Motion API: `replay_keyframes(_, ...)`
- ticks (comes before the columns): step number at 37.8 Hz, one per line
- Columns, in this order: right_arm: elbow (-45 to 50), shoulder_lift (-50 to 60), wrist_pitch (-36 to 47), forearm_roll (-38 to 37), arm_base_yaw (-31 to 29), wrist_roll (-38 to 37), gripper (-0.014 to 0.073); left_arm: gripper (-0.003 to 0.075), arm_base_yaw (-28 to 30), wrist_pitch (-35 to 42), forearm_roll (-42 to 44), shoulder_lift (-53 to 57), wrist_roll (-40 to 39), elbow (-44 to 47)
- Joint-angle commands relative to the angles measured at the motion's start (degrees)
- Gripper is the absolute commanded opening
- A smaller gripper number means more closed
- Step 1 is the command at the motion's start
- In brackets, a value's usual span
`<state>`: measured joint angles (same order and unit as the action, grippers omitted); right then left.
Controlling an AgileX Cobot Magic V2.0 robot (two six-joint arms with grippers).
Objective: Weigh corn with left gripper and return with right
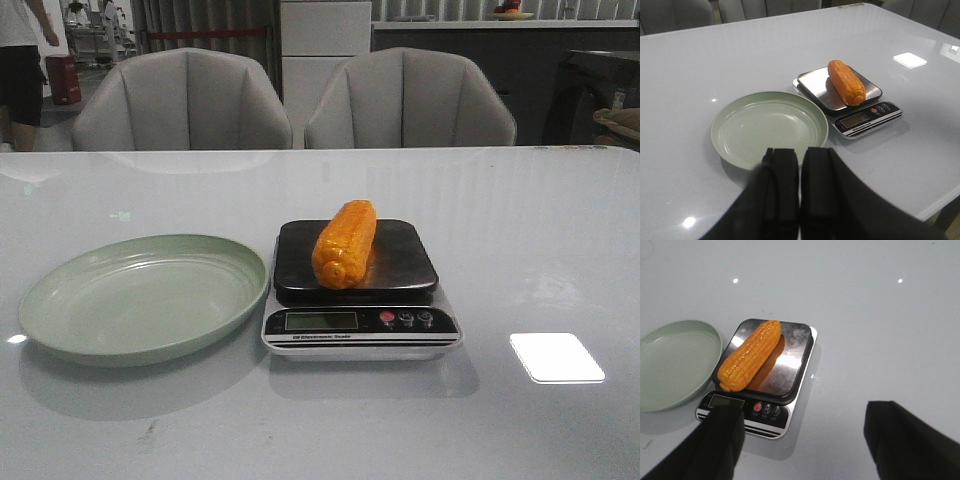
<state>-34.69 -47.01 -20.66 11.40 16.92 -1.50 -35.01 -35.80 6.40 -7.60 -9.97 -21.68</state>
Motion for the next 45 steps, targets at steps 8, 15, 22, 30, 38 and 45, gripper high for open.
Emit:
replay_keyframes(8, -18.5, -17.2, -6.7, 3.8, 7.0, -0.4, 0.0602, 0.0113, 0.2, 4.4, 0.2, -0.6, 0.1, -1.4)
replay_keyframes(15, -31.1, -29.7, -13.7, 1.9, 11.0, -5.3, 0.0602, 0.0113, 0.2, 4.4, 0.2, -0.6, 0.1, -1.4)
replay_keyframes(22, -39.6, -39.7, -17.3, -7.2, 13.6, -18.3, 0.0602, 0.0113, 0.2, 4.4, 0.2, -0.6, 0.1, -1.4)
replay_keyframes(30, -47.5, -49.7, -22.3, -14.0, 16.2, -31.2, 0.0602, 0.0113, 0.2, 4.2, 0.2, -0.6, 0.1, -1.4)
replay_keyframes(38, -54.4, -58.1, -25.9, -14.1, 17.9, -37.5, 0.0601, 0.0113, 0.2, 4.2, 0.2, -0.6, 0.1, -1.4)
replay_keyframes(45, -59.6, -64.9, -32.3, -15.5, 18.2, -39.6, 0.06, 0.0113, 0.2, 4.2, 0.2, -0.6, 0.1, -1.4)
